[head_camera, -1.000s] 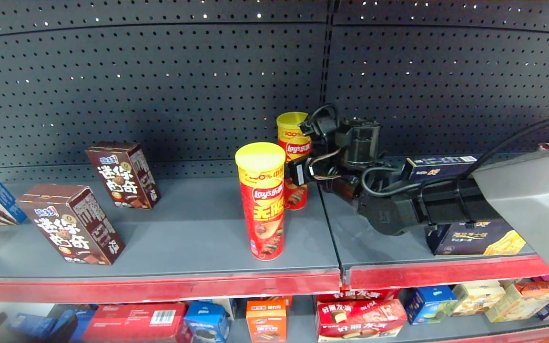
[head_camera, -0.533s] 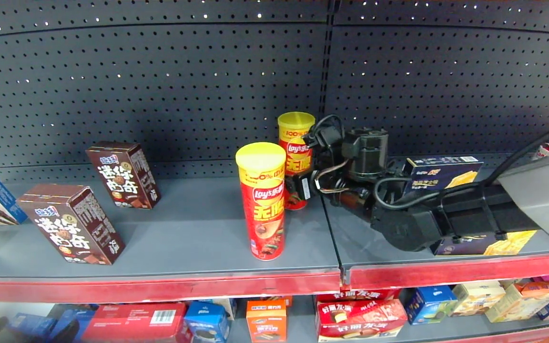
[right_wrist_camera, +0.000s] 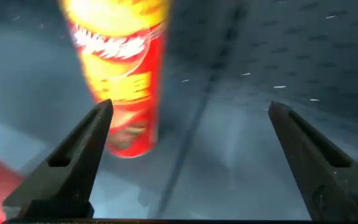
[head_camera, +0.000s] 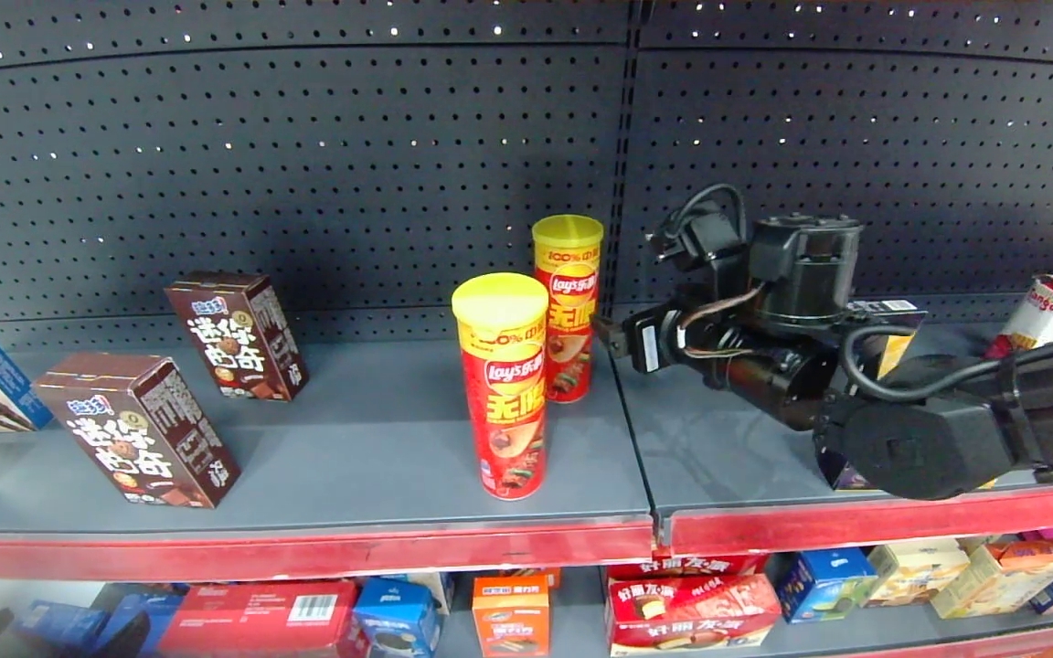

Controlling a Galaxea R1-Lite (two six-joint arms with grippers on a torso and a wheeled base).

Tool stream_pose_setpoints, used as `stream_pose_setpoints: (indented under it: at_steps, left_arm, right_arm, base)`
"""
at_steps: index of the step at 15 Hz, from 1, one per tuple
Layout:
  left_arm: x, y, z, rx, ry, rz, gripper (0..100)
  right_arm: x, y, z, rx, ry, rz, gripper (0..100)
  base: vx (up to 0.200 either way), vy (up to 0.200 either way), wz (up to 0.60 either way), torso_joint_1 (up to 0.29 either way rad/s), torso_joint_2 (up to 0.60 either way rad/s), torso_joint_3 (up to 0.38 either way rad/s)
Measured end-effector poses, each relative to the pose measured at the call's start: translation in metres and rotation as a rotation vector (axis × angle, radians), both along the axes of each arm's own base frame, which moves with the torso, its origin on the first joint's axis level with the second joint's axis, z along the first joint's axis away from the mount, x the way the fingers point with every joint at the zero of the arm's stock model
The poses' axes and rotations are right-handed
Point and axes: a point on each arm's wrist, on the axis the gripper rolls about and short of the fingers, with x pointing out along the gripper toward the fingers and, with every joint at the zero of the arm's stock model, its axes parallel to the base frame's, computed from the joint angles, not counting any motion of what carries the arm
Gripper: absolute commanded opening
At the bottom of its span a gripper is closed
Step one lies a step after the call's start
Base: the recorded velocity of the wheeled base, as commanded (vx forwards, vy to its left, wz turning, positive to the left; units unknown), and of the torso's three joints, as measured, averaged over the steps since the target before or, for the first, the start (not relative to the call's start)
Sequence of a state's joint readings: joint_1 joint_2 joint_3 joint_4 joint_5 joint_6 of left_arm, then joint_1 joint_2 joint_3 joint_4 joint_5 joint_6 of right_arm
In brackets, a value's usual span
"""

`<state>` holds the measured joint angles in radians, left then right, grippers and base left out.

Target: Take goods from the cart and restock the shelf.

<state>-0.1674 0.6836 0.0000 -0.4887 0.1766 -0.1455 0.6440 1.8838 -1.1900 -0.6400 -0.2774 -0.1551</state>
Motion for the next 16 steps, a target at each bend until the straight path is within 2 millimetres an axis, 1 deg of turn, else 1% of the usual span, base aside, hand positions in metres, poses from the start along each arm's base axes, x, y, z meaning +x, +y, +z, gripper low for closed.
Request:
stream_pose_setpoints:
  at_steps: [3, 5, 7, 8, 9, 10, 11, 12, 14, 16]
  left_arm:
    - [0.001, 0.001, 0.000, 0.001, 0.006, 0.013, 100]
    - [0.001, 0.001, -0.001, 0.001, 0.009, 0.025, 100]
    - [0.001, 0.002, -0.001, 0.001, 0.010, 0.033, 100]
    - [0.001, 0.002, -0.001, 0.001, 0.010, 0.034, 100]
    - [0.001, 0.002, -0.001, 0.002, 0.011, 0.038, 100]
    - [0.001, 0.002, -0.001, 0.002, 0.011, 0.042, 100]
    - [0.001, 0.002, -0.001, 0.002, 0.011, 0.046, 100]
    - [0.001, 0.002, -0.001, 0.001, 0.011, 0.048, 100]
    - [0.001, 0.003, -0.001, 0.002, 0.009, 0.052, 100]
    - [0.001, 0.003, 0.000, 0.002, 0.006, 0.053, 100]
  right_arm:
    - [-0.002, -0.027, 0.021, 0.031, -0.044, -0.117, 100]
    - [-0.010, -0.046, 0.034, 0.050, -0.070, -0.169, 100]
    - [-0.027, -0.069, 0.043, 0.062, -0.087, -0.233, 100]
    - [-0.038, -0.084, 0.047, 0.068, -0.096, -0.271, 100]
    - [-0.052, -0.098, 0.050, 0.071, -0.103, -0.302, 100]
    - [-0.069, -0.116, 0.050, 0.073, -0.108, -0.335, 100]
    - [-0.086, -0.131, 0.046, 0.069, -0.105, -0.364, 100]
    - [-0.106, -0.148, 0.036, 0.059, -0.093, -0.396, 100]
    - [-0.151, -0.180, 0.007, 0.036, -0.063, -0.469, 100]
    - [-0.195, -0.203, -0.021, 0.035, -0.062, -0.537, 100]
  base:
    - [0.000, 0.000, 0.00, 0.000, 0.00, 0.000]
    - [0.000, 0.000, 0.00, 0.000, 0.00, 0.000]
    - [0.000, 0.000, 0.00, 0.000, 0.00, 0.000]
    - [0.000, 0.000, 0.00, 0.000, 0.00, 0.000]
    - [0.000, 0.000, 0.00, 0.000, 0.00, 0.000]
    - [0.000, 0.000, 0.00, 0.000, 0.00, 0.000]
    - [0.000, 0.000, 0.00, 0.000, 0.00, 0.000]
    - [0.000, 0.000, 0.00, 0.000, 0.00, 0.000]
    - [0.000, 0.000, 0.00, 0.000, 0.00, 0.000]
    - [0.000, 0.000, 0.00, 0.000, 0.00, 0.000]
